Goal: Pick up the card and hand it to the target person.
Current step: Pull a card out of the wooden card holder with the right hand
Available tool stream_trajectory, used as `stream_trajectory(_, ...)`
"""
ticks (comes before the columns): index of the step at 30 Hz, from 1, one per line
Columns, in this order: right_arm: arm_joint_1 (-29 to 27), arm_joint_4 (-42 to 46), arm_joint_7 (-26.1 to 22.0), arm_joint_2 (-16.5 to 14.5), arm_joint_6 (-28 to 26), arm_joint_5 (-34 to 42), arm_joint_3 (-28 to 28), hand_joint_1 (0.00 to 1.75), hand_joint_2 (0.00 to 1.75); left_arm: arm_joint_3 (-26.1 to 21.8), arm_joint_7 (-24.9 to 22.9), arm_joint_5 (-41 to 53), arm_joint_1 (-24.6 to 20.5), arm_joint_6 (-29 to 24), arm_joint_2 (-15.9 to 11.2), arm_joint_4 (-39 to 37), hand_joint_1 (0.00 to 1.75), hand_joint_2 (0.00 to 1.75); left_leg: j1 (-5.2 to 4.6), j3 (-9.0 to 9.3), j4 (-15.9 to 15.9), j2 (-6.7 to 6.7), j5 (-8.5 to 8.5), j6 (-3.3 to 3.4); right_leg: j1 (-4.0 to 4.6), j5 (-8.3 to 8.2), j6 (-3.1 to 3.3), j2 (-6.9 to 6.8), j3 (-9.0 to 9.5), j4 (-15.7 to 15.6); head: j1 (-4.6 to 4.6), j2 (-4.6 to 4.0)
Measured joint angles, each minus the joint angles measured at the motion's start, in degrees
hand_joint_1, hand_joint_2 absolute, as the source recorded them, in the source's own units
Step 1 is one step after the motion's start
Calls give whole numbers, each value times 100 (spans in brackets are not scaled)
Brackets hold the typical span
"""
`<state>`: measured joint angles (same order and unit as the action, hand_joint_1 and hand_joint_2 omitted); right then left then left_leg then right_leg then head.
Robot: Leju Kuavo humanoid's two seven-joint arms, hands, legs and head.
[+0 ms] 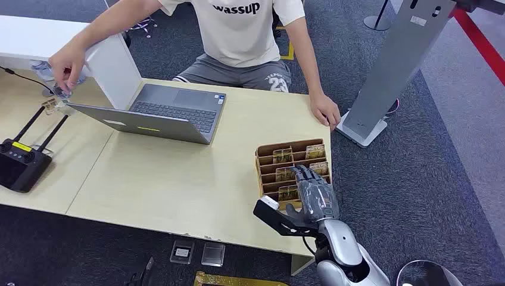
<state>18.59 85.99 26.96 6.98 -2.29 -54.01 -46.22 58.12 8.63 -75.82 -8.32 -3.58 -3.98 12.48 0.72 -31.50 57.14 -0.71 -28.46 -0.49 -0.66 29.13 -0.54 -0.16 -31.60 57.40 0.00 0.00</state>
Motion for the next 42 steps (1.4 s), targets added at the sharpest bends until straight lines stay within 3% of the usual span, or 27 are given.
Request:
stream_trajectory(8, 54, -191, -49, -61, 10, 2, -80, 59, 175, 0, 0, -1, 1, -2, 0, 0, 0, 0, 0, 0, 0, 0, 0, 0, 0, 0, 0, 0, 0, 0, 1, 0)
stream_trajectory(13, 96, -340, -78, -91, -18, 27, -107, 51, 175, 0, 0, 0, 4, -2, 2, 0, 0, 0, 0, 0, 0, 0, 0, 0, 0, 0, 0, 0, 0, 0, -1, 0)
stream_trajectory(18, 129, -458, -132, -102, -43, 93, -108, 53, 175, 0, 0, 0, 7, -2, 2, 0, 0, 0, 0, 0, 0, 0, 0, 0, 0, 0, 0, 0, 0, 0, 0, 0)
stream_trajectory(21, 140, -518, -141, -111, -55, 103, -108, 57, 175, -2, 0, -2, 7, -2, 2, 0, 0, 0, 0, 0, 0, 0, 0, 0, 0, 0, 0, 0, 0, 0, 0, 0)
stream_trajectory(25, 145, -579, -146, -115, -82, 107, -108, 86, 175, -5, 1, -2, 7, 0, 2, 0, 0, 0, 0, 0, 0, 0, 0, 0, 0, 0, 0, 0, 0, 0, 0, 0)
stream_trajectory(42, 158, -614, -152, -117, -125, 107, -126, 86, 175, -19, 28, -5, 14, 8, 2, 0, 0, 0, 0, 1, 0, 0, 0, 0, 0, 0, 0, 0, 0, 0, 0, 0)
